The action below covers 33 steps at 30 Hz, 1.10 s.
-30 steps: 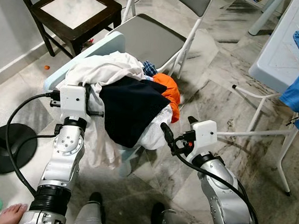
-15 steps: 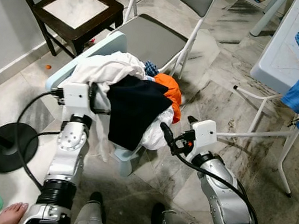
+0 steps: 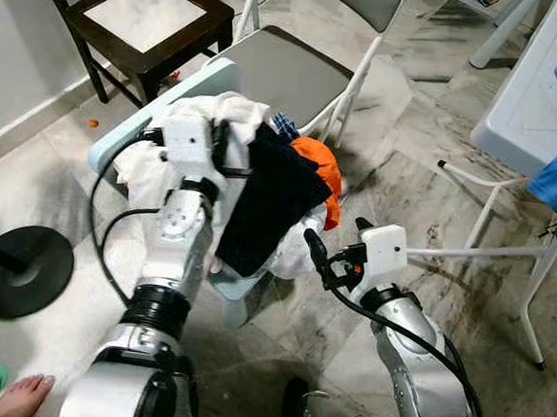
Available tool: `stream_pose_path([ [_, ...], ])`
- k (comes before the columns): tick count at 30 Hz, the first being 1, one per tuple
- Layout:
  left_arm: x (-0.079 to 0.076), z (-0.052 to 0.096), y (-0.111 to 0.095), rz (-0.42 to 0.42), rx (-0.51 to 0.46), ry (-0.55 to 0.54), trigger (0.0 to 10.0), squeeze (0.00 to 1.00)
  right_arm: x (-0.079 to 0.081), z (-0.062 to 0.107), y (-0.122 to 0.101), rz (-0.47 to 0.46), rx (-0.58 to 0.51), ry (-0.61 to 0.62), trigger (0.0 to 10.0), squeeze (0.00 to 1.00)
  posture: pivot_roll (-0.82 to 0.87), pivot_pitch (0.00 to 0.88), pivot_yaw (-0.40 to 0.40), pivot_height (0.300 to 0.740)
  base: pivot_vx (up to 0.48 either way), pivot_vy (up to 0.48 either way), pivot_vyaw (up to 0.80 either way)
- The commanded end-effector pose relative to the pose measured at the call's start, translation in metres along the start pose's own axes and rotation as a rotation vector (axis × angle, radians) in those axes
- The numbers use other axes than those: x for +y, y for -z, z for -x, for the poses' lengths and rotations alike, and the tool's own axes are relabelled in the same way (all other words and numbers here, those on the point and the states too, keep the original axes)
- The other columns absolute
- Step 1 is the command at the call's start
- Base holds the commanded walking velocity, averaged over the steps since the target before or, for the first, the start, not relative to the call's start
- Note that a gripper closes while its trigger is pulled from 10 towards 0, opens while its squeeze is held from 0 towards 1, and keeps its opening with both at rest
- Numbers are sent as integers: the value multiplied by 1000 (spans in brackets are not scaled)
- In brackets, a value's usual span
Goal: Hang hanger
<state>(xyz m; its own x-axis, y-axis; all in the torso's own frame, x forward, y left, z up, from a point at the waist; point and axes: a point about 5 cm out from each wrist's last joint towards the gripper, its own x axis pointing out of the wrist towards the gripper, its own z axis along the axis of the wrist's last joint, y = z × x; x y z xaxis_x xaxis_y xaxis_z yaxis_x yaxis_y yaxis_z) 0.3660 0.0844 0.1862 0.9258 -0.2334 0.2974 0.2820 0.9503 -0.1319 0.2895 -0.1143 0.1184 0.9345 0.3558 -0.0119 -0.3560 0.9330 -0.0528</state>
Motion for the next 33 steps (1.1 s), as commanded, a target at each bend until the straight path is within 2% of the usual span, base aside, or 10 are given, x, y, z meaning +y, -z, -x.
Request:
stream_pose_path([
  [1,-18,7,8,-25,16,117,0,0,-2,3,3,4,6,15,10000,0,54,295,-62,740,0,0,0],
  [4,-14,25,34,-34,136,123,0,0,-2,2,3,4,5,16,10000,0,60,295,-62,740,0,0,0],
  [7,-10,35,43,-50,169,127,0,0,-2,1,2,4,4,15,10000,0,63,295,-63,740,0,0,0],
  [8,-7,40,47,-71,186,126,9412,0,-2,1,2,4,4,14,10000,0,66,295,-66,740,0,0,0],
  [9,7,55,57,-96,243,62,10000,800,-2,1,3,5,6,10,10000,0,69,296,-69,740,0,0,0],
  [10,12,59,60,-98,261,39,10000,800,-2,1,3,5,7,9,10000,0,70,295,-71,740,0,0,0],
  [11,16,63,62,-105,273,20,10000,1000,-2,1,3,6,8,7,10000,0,71,294,-72,740,0,0,0],
  [20,67,104,41,-265,200,-208,10000,1000,-4,2,3,14,13,-5,10000,0,78,304,-90,740,0,0,0],
  [26,65,119,36,-293,196,-199,10000,1000,-1,2,5,12,20,-15,10000,0,90,310,-93,740,0,0,0],
  [33,60,110,36,-301,210,-211,10000,1000,1,-1,4,11,19,-22,10000,0,94,310,-91,740,0,0,0],
])
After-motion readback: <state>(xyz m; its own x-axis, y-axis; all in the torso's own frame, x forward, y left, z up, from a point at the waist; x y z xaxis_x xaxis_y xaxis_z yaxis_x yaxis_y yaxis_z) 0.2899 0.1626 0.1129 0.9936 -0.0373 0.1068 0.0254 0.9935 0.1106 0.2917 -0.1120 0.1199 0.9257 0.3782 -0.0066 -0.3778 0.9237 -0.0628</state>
